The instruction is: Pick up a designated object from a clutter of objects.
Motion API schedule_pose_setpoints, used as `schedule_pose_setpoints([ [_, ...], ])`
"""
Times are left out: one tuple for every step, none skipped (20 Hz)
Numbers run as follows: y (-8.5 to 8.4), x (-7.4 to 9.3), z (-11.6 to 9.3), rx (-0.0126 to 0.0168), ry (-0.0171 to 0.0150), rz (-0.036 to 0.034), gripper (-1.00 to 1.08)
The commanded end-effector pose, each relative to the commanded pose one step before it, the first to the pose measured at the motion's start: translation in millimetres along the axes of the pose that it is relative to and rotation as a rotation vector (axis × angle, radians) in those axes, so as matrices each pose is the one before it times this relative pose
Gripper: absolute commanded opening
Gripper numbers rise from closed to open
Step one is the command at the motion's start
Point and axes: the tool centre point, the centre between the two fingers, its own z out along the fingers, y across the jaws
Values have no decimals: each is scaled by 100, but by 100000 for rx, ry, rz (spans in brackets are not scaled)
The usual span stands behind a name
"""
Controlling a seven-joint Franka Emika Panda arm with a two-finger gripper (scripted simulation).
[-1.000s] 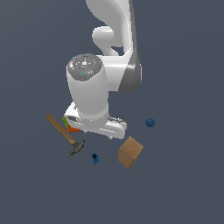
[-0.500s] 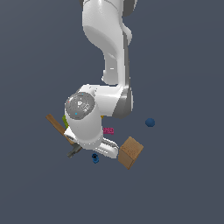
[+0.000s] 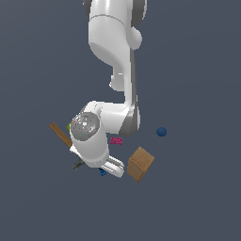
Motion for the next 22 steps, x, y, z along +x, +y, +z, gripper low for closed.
schedule_pose_setpoints([
  [4, 4, 6, 0, -1, 14, 100],
  [-1, 0, 40, 0, 0, 0, 100],
  [-3, -1, 121, 0, 0, 0, 100],
  [-5, -2, 200, 0, 0, 0, 100],
  [-7, -4, 279, 0, 0, 0, 100],
  [32, 5, 337, 12, 28, 62, 100],
  [-10, -10, 435, 0, 0, 0, 100],
  [-11, -13, 511, 0, 0, 0, 100],
  [29, -6, 565, 11, 27, 63, 100],
  [-13, -20, 622, 0, 0, 0, 100],
  [30, -5, 528, 11, 26, 63, 100],
  [-11, -11, 464, 0, 0, 0, 100],
  [-10, -4, 380, 0, 0, 0, 100],
  [30, 17, 276, 12, 28, 62, 100],
  [-11, 15, 213, 0, 0, 0, 100],
  [-12, 27, 129, 0, 0, 0, 100],
  [-12, 38, 46, 0, 0, 0, 100],
  [-11, 41, -25, 0, 0, 0, 100],
  [-4, 15, -21, 0, 0, 0, 100],
  [0, 0, 0, 0, 0, 0, -100],
  [0, 0, 0, 0, 0, 0, -100],
  [0, 0, 0, 0, 0, 0, -100],
])
